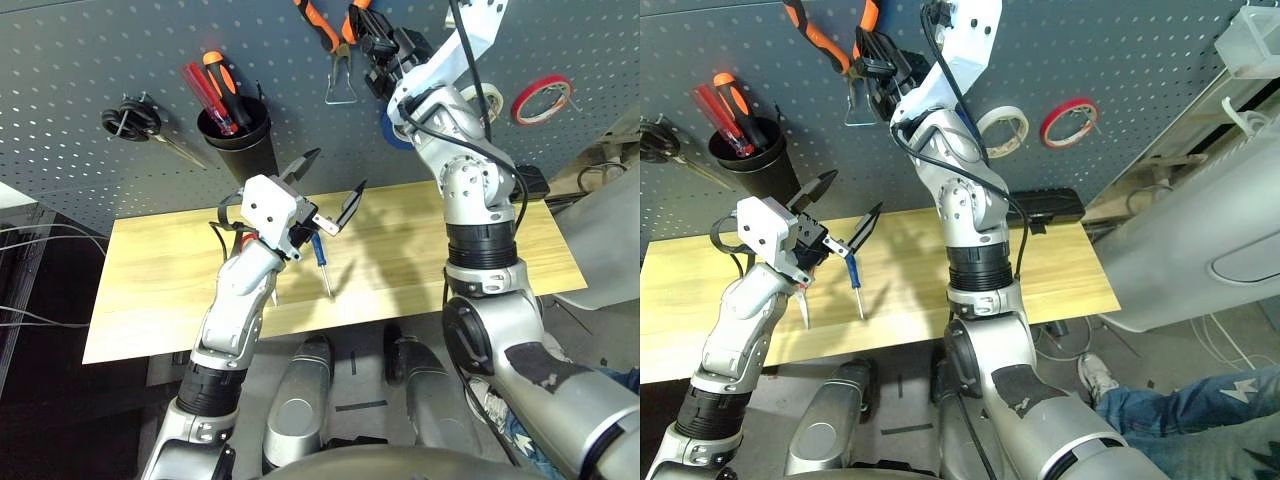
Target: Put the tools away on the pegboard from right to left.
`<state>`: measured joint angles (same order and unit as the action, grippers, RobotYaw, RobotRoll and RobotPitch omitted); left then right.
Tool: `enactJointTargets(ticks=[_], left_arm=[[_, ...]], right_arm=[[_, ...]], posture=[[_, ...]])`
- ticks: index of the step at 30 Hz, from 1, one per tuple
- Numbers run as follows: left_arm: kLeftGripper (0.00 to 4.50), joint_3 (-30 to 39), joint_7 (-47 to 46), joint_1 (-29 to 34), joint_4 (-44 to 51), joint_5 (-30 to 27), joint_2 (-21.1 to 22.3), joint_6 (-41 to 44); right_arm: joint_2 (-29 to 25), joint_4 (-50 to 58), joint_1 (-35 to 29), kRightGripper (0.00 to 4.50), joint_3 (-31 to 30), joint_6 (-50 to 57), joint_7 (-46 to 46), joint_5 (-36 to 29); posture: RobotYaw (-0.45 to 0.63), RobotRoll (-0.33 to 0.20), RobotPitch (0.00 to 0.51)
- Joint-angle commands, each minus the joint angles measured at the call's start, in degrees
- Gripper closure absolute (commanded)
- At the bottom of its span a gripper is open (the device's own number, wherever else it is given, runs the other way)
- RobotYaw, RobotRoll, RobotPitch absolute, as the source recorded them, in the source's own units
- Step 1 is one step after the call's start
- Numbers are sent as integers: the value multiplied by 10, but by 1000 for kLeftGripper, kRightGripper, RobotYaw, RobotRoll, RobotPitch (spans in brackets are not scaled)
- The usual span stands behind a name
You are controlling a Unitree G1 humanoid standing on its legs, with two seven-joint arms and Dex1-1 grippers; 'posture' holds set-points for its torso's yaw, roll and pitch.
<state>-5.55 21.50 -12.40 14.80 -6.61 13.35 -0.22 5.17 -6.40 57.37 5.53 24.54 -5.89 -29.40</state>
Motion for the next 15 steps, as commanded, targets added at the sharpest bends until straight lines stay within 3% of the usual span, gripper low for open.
enactJointTargets(ticks=[1,15], left_arm=[[0,-3,3,11,2,4,3,4],[0,-5,0,23,4,7,3,0]], right_arm=[[38,1,1,4205,-12,-6,0,-7],[49,85,-28,4205,-51,27,10,-27]], posture=[[272,0,264],[270,0,267]])
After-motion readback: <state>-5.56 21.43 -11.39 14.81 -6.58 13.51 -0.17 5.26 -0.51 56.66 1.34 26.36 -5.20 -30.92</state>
